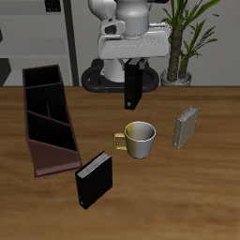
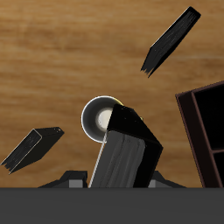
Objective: Place the left black book into the right desk caddy's right compartment
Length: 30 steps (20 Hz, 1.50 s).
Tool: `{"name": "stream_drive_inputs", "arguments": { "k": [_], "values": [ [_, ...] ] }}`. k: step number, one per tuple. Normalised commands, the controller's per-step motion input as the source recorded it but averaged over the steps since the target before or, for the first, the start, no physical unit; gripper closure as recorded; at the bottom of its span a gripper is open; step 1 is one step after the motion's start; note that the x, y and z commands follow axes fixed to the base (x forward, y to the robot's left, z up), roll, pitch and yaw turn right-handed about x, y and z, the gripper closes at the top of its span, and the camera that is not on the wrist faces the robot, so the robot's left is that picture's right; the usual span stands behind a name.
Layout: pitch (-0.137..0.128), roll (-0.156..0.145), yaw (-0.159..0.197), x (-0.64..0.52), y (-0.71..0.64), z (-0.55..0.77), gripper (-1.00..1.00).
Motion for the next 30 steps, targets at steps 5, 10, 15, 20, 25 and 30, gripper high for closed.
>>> {"name": "stream_drive_inputs", "arguments": {
  "k": [5,10,15,20,25,30],
  "values": [
    [0.008,-0.041,0.007,-0.13,-0.51,0.04,1.0],
    [-0.007,-0.023,0.042,-0.2,-0.33,0.0,1.0],
    [0.012,-0.035,-0.015,-0.2,-0.38,-0.05,1.0],
    [0.004,-0.073,-0.011,-0.2,-0.37,-0.09,1.0],
    [0.003,-0.047,0.004,-0.16,-0.3,-0.03,1.0],
    [0.007,-0.068,-0.002,-0.17,-0.39,-0.01,1.0]
  ]
}}
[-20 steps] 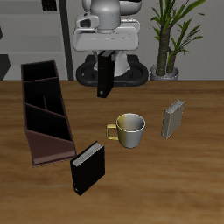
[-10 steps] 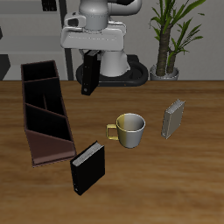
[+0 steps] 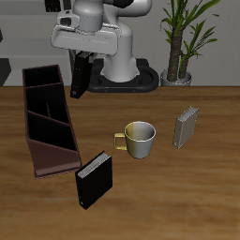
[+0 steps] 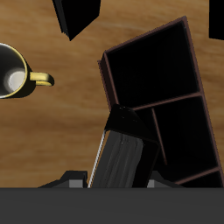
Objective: Place the left black book into the right desk caddy's right compartment
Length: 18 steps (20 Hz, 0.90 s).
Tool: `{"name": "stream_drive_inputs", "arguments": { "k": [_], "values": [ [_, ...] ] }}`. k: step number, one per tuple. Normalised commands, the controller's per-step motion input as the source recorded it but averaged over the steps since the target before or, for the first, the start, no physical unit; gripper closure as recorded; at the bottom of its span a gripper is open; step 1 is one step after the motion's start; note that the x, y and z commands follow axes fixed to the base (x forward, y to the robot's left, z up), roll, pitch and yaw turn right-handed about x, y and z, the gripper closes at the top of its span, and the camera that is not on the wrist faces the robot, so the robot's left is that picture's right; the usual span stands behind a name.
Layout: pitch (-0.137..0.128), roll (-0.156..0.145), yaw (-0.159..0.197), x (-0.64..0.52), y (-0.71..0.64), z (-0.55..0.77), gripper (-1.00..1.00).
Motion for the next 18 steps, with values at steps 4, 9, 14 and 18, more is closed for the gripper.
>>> {"name": "stream_drive_inputs", "arguments": {
  "k": [4,9,14,18],
  "values": [
    [0.021,-0.005,0.01,-0.25,-0.38,0.04,1.0],
    [0.033,0.041,0.004,-0.09,-0.51,0.13,1.0],
    [0.02,-0.005,0.051,0.05,-0.48,0.07,1.0],
    [-0.022,-0.136,-0.021,-0.16,-0.71,0.0,1.0]
  ]
}}
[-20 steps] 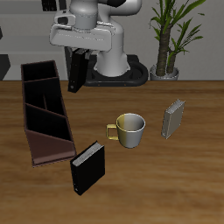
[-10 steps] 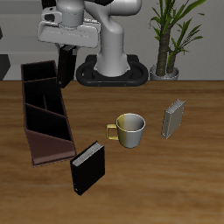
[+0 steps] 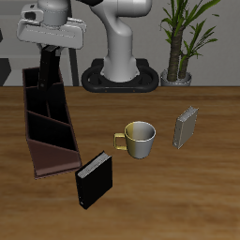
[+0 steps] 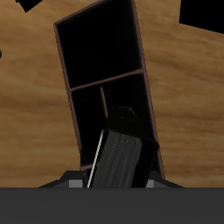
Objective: Place the left black book into the right desk caddy's right compartment
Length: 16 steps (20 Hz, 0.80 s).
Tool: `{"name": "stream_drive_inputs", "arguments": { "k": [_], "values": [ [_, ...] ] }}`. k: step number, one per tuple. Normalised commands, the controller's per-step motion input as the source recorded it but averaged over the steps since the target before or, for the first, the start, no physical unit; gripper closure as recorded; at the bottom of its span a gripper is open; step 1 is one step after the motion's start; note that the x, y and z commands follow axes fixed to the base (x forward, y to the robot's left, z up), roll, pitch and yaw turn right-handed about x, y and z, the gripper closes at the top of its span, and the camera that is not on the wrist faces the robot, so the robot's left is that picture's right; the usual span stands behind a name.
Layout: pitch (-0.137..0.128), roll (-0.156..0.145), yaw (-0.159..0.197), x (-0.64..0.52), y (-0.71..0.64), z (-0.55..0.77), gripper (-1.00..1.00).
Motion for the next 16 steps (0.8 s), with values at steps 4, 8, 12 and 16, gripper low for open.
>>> {"name": "stream_drive_inputs", "arguments": {
  "k": [4,8,12,16],
  "values": [
    [0.003,-0.062,-0.031,-0.22,-0.33,-0.07,1.0],
    [-0.017,-0.055,0.026,-0.33,-0.18,-0.05,1.0],
    [-0.031,-0.027,-0.016,-0.28,-0.01,0.14,1.0],
    [-0.049,0.021,-0.004,-0.33,0.16,0.05,1.0]
  ]
}}
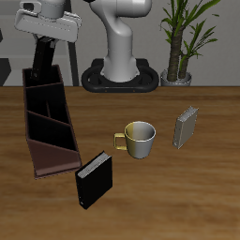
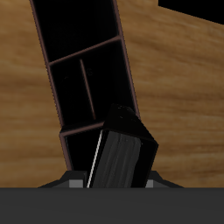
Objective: Place the left black book into the right desk caddy's right compartment
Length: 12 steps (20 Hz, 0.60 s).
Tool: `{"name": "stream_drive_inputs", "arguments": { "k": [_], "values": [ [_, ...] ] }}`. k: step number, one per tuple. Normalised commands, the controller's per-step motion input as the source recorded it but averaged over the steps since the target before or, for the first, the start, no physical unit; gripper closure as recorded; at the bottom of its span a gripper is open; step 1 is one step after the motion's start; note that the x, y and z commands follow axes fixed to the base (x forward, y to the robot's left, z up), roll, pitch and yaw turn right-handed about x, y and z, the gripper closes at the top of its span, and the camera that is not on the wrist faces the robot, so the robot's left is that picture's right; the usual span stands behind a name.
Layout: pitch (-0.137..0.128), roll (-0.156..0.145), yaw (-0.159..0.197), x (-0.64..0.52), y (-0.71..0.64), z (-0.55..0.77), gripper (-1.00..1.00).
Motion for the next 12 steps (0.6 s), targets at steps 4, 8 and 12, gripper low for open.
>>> {"name": "stream_drive_inputs", "arguments": {
  "k": [4,8,12],
  "values": [
    [-0.012,0.012,0.002,-0.25,0.12,-0.06,1.0],
    [-0.02,0.0,0.011,-0.13,0.0,-0.01,1.0],
    [-0.025,-0.03,-0.028,-0.21,-0.2,-0.02,1.0]
  ]
}}
